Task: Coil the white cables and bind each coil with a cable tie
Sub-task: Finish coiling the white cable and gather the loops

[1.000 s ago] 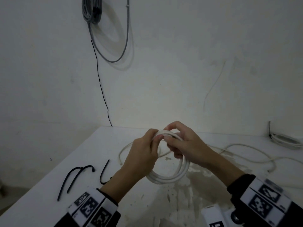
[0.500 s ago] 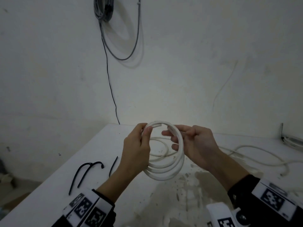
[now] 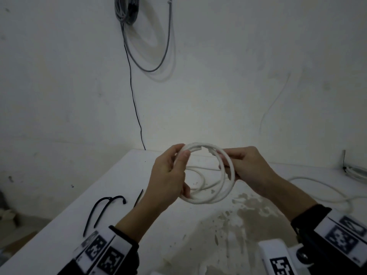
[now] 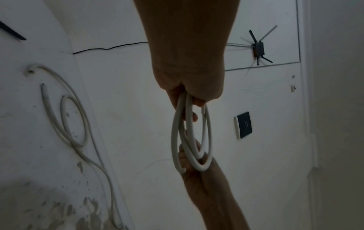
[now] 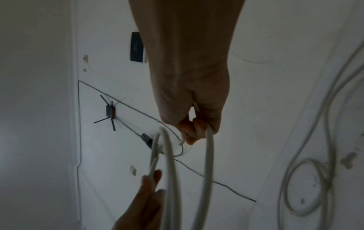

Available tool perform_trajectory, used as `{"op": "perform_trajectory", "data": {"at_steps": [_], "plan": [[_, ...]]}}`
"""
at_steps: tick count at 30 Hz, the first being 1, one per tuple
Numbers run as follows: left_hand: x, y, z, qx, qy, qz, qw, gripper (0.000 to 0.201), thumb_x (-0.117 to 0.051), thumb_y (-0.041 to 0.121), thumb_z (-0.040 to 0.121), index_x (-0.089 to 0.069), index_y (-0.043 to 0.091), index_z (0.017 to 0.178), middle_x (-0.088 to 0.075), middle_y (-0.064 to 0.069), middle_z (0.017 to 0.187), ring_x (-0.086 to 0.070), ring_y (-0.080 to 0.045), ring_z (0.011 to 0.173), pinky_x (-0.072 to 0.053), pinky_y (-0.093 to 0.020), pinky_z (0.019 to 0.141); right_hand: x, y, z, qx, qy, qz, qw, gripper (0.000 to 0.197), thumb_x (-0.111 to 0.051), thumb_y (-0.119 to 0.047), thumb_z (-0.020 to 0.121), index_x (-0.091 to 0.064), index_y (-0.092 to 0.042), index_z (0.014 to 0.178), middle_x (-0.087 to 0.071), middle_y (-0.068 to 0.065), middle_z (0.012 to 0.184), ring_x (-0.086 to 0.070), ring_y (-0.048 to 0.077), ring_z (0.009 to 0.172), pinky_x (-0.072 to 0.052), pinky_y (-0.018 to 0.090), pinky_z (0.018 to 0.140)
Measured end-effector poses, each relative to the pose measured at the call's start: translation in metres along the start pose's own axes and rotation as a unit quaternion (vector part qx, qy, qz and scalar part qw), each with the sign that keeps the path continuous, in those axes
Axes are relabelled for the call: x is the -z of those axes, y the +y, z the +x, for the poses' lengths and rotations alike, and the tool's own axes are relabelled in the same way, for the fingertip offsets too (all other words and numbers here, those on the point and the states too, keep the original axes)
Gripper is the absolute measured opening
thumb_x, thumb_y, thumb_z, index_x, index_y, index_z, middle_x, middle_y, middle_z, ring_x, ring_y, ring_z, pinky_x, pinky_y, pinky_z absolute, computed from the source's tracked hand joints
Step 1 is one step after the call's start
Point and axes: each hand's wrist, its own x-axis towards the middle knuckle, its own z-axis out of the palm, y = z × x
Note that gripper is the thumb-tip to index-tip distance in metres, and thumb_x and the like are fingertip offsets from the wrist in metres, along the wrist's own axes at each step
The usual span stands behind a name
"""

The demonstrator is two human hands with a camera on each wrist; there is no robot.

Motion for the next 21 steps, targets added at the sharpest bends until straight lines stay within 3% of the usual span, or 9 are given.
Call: {"op": "perform_trajectory", "data": {"at_steps": [2, 4, 6, 7, 10, 14, 17, 21], "plan": [[-0.002, -0.003, 0.001, -0.010, -0.009, 0.049, 0.999, 0.022, -0.045, 0.025, 0.097, -0.059, 0.012, 0.108, -0.041, 0.008, 0.037, -0.038, -0.006, 0.028, -0.044, -0.027, 0.038, -0.002, -0.011, 0.001, -0.026, -0.036, 0.003, 0.999, 0.024, -0.054, -0.011, 0.091, -0.073, -0.002, 0.080, -0.060, 0.009, 0.060, -0.051, 0.016, 0.054, -0.045, 0.026, 0.051], [-0.002, -0.004, 0.001, -0.024, -0.027, 0.105, 0.994, 0.022, -0.047, 0.026, 0.095, -0.061, 0.014, 0.107, -0.046, 0.011, 0.041, -0.042, -0.005, 0.033, -0.042, -0.025, 0.039, -0.002, -0.018, 0.003, -0.087, -0.098, 0.099, 0.986, 0.046, -0.042, -0.030, 0.096, -0.068, 0.006, 0.086, -0.058, 0.009, 0.064, -0.050, 0.017, 0.056, -0.044, 0.028, 0.054], [-0.003, -0.004, -0.002, -0.030, -0.044, 0.137, 0.989, 0.019, -0.048, 0.027, 0.095, -0.062, 0.019, 0.104, -0.048, 0.012, 0.042, -0.042, -0.004, 0.034, -0.042, -0.022, 0.038, 0.000, -0.019, 0.002, -0.094, -0.152, 0.101, 0.979, 0.060, -0.037, -0.048, 0.092, -0.067, 0.005, 0.088, -0.058, 0.007, 0.067, -0.050, 0.015, 0.058, -0.043, 0.029, 0.057], [-0.004, -0.004, -0.003, -0.034, -0.051, 0.147, 0.987, 0.018, -0.048, 0.028, 0.095, -0.062, 0.019, 0.103, -0.048, 0.012, 0.042, -0.042, -0.005, 0.033, -0.041, -0.022, 0.037, -0.001, -0.019, 0.000, -0.077, -0.173, 0.069, 0.979, 0.056, -0.042, -0.048, 0.090, -0.067, 0.002, 0.087, -0.057, 0.005, 0.068, -0.049, 0.013, 0.060, -0.042, 0.028, 0.059], [-0.006, -0.007, -0.003, -0.046, -0.055, 0.189, 0.979, 0.021, -0.048, 0.030, 0.094, -0.062, 0.016, 0.100, -0.048, 0.011, 0.044, -0.044, -0.004, 0.034, -0.040, -0.020, 0.038, -0.003, -0.015, -0.006, -0.021, -0.194, -0.031, 0.980, 0.028, -0.052, -0.024, 0.094, -0.068, -0.006, 0.079, -0.058, -0.004, 0.066, -0.051, 0.005, 0.060, -0.045, 0.026, 0.059], [-0.009, -0.010, -0.004, -0.014, -0.062, 0.214, 0.975, 0.019, -0.045, 0.034, 0.095, -0.052, 0.016, 0.095, -0.049, 0.006, 0.057, -0.045, -0.004, 0.036, -0.043, -0.024, 0.040, -0.002, -0.012, -0.009, -0.009, -0.180, -0.076, 0.981, 0.029, -0.051, -0.022, 0.095, -0.066, -0.008, 0.074, -0.059, -0.006, 0.061, -0.051, 0.002, 0.051, -0.046, 0.021, 0.057], [-0.011, -0.007, -0.004, 0.019, -0.086, 0.196, 0.977, 0.020, -0.042, 0.034, 0.096, -0.042, 0.017, 0.107, -0.049, -0.001, 0.060, -0.044, -0.005, 0.033, -0.041, -0.020, 0.036, -0.003, -0.011, -0.010, -0.004, -0.169, -0.089, 0.982, 0.026, -0.050, -0.021, 0.096, -0.066, -0.005, 0.082, -0.057, -0.002, 0.064, -0.050, 0.003, 0.052, -0.046, 0.021, 0.056], [-0.005, -0.003, -0.004, 0.045, -0.158, 0.214, 0.963, 0.023, -0.036, 0.036, 0.099, -0.049, 0.017, 0.103, -0.056, -0.013, 0.078, -0.053, -0.008, 0.040, -0.048, -0.024, 0.042, -0.006, -0.004, -0.010, -0.019, -0.176, -0.097, 0.979, 0.025, -0.049, -0.017, 0.096, -0.065, 0.000, 0.089, -0.054, -0.001, 0.065, -0.047, 0.008, 0.055, -0.044, 0.022, 0.054]]}}
